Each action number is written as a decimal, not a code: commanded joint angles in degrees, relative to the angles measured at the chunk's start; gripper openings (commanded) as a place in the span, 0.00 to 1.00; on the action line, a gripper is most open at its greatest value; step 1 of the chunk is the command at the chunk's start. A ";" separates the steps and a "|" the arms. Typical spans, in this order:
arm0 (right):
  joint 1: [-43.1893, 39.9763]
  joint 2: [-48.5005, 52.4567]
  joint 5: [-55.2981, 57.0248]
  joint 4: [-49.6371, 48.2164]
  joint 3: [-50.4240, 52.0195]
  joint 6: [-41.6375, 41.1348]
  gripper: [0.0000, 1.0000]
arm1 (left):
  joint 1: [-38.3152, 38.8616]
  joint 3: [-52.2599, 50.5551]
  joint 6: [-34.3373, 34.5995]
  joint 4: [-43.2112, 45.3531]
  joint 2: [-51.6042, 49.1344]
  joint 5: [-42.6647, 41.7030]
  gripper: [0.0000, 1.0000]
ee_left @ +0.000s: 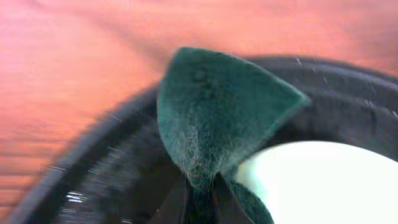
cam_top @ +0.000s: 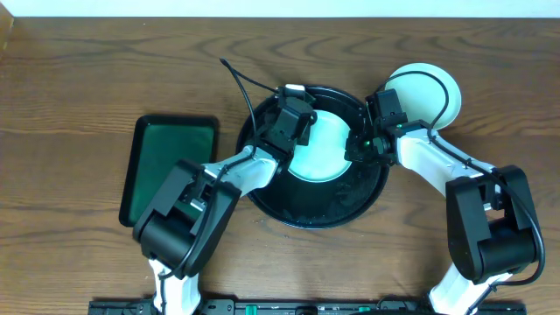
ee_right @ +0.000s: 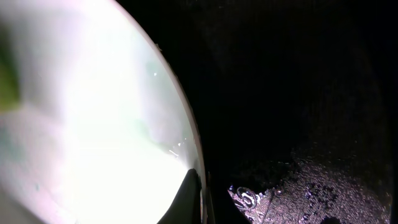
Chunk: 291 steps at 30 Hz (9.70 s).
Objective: Clean dirty plates on tray and stack at the side
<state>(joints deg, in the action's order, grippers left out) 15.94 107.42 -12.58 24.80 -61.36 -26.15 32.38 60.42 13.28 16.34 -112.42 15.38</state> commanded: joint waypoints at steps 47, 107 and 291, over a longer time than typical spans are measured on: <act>1.90 -7.50 2.25 1.01 -1.92 12.70 0.01 | -3.54 0.57 0.11 -30.21 30.40 3.76 0.07; -27.69 -12.22 -2.29 -8.02 -5.22 17.03 0.01 | -23.23 -0.26 6.38 -49.66 39.36 3.37 0.07; -19.87 -107.10 7.85 -20.87 61.05 26.21 0.99 | -31.34 -47.54 -19.39 -32.11 103.06 -29.73 0.80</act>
<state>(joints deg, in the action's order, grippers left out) -3.75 0.69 -4.49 3.75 -0.40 -0.73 1.28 17.06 -4.56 -18.98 -12.14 -11.18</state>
